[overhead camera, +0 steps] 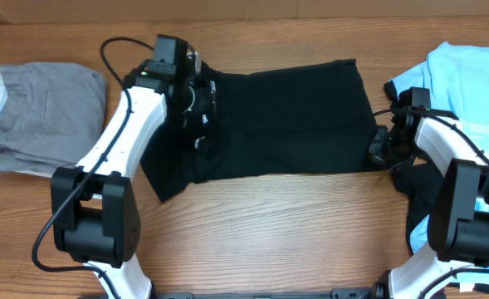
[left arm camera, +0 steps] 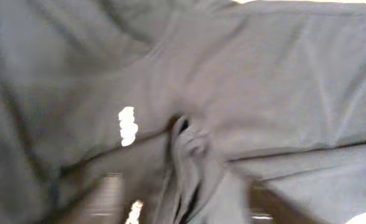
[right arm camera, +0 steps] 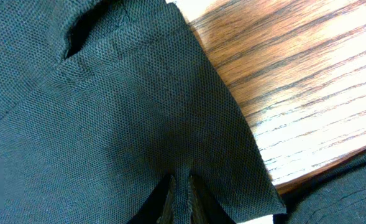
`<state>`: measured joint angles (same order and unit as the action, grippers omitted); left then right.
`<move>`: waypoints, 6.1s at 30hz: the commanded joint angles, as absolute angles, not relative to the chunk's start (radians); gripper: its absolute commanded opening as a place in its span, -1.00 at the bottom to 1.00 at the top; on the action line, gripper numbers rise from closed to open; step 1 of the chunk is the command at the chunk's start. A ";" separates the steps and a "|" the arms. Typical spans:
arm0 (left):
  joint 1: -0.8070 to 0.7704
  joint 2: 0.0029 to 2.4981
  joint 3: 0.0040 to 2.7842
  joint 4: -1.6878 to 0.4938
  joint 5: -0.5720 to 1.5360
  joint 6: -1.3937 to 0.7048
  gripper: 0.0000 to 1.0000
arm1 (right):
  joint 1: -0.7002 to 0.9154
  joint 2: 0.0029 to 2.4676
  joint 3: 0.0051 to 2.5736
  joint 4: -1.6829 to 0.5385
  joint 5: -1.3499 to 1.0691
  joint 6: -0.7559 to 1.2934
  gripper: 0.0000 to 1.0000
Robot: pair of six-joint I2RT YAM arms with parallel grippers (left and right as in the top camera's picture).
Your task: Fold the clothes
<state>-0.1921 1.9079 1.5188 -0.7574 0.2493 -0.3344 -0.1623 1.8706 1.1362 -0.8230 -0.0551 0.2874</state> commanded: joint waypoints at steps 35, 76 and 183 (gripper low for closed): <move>-0.151 1.909 1.400 -0.730 0.251 -0.384 -0.78 | -0.163 1.881 1.107 -0.825 -0.054 0.283 -0.77; 0.029 1.909 1.097 -1.024 -0.116 -0.547 -0.16 | -0.163 1.881 1.107 -0.906 -0.054 0.283 -0.81; 0.047 2.341 2.045 -1.029 0.262 -0.213 -0.91 | -0.104 1.814 1.432 -0.987 -0.131 0.100 0.17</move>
